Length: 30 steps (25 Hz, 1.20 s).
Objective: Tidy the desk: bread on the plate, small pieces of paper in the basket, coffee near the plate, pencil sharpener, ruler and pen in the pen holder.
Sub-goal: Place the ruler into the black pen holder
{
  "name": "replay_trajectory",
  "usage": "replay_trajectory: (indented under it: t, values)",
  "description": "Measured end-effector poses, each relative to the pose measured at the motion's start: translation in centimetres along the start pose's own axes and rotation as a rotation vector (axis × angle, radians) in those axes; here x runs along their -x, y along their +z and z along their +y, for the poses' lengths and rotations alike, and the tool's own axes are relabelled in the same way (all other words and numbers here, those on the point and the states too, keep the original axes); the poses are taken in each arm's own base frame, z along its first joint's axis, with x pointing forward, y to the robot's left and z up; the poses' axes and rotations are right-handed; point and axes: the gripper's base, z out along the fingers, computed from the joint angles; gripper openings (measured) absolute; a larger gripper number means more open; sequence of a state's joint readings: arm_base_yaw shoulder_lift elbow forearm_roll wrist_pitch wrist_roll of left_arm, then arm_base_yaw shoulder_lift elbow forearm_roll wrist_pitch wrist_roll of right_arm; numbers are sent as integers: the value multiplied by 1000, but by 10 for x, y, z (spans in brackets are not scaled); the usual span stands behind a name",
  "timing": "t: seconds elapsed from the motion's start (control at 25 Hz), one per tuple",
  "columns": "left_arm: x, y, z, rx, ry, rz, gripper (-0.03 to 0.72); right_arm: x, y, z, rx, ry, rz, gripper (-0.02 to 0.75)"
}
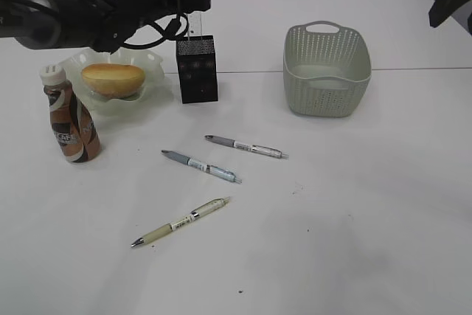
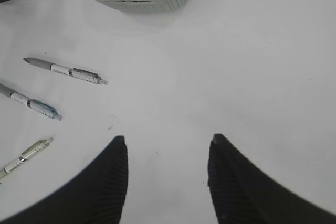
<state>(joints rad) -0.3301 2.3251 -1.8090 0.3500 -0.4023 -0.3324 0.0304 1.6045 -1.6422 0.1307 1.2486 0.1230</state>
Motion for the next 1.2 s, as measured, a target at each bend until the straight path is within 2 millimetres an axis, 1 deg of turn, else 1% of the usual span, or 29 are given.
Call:
replay_trajectory:
  t: [0.44,0.6,0.68,0.8,0.88,0.96,1.2]
  values:
    - [-2,0,1,9,-1,26,279,0,0,0,-2,-1,0,369]
    - [-3,0,1,11,-1,30,290,0,0,0,-2,-1,0,368]
    - [-3,0,1,12,-1,33,315,0,0,0,-2,-1,0,368]
    - [-4,0,1,16,-4,42,384,0,0,0,-2,-1,0,368]
    - [-5,0,2,19,-4,52,417,0,0,0,-2,-1,0,368]
    - [-6,0,2,23,-4,62,430,0,0,0,-2,-1,0,368]
    - [-4,-1,3,32,-3,82,439,0,0,0,-2,-1,0,368]
